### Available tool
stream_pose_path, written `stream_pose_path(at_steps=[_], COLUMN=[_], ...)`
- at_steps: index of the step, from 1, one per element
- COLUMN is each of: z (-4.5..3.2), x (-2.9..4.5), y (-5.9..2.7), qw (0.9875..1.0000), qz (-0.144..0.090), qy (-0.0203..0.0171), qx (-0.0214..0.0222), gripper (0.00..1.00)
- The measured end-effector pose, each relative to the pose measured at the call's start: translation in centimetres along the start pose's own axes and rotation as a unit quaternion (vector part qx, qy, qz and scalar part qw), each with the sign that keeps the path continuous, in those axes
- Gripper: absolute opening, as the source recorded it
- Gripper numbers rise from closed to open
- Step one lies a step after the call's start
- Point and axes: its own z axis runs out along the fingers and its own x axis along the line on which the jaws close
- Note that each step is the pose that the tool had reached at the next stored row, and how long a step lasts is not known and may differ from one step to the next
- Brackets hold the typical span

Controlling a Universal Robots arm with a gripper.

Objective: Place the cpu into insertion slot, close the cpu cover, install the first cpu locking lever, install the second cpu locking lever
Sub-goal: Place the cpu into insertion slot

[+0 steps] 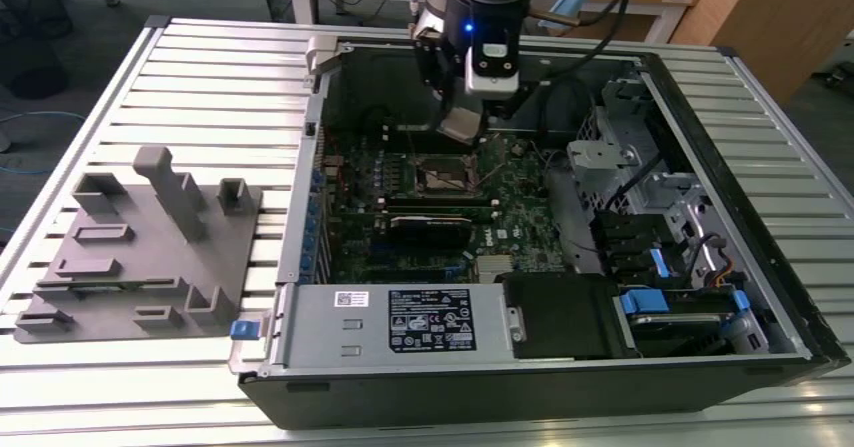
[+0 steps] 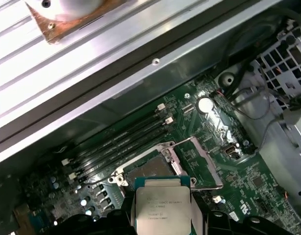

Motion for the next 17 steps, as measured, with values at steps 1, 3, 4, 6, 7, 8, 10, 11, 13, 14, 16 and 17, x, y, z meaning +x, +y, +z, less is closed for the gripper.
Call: stream_pose_path(at_steps=[1,3,4,6,7,8,10,11,13,14,16,17], z=[0.06,0.17,0.22,0.28,0.29,0.29,0.3,0.3,0.3,0.3,0.3,0.31], x=[0.0,0.0,0.0,-0.01,-0.01,-0.01,-0.01,-0.01,-0.01,-0.01,-0.01,-0.01], y=[0.0,-0.02,-0.02,-0.03,-0.03,-0.03,-0.03,-0.03,-0.03,-0.03,-0.03,-0.03], qw=[1.0,0.9996,0.9993,0.9986,0.9984,0.9984,0.9984,0.9984,0.9984,0.9984,0.9983,0.9983], qz=[0.009,0.027,0.036,0.053,0.057,0.057,0.057,0.057,0.057,0.057,0.057,0.057], qy=[-0.0008,-0.0025,-0.0034,-0.005,-0.0053,-0.0053,-0.0053,-0.0053,-0.0053,-0.0054,-0.0054,-0.0054], qx=[-0.0002,-0.0005,-0.0006,-0.0009,-0.001,-0.001,-0.0011,-0.0011,-0.0011,-0.0011,-0.0011,-0.0011], gripper=[0.54,0.54,0.54,0.54,0.54,0.54,0.54,0.54,0.54,0.54,0.54,0.54])
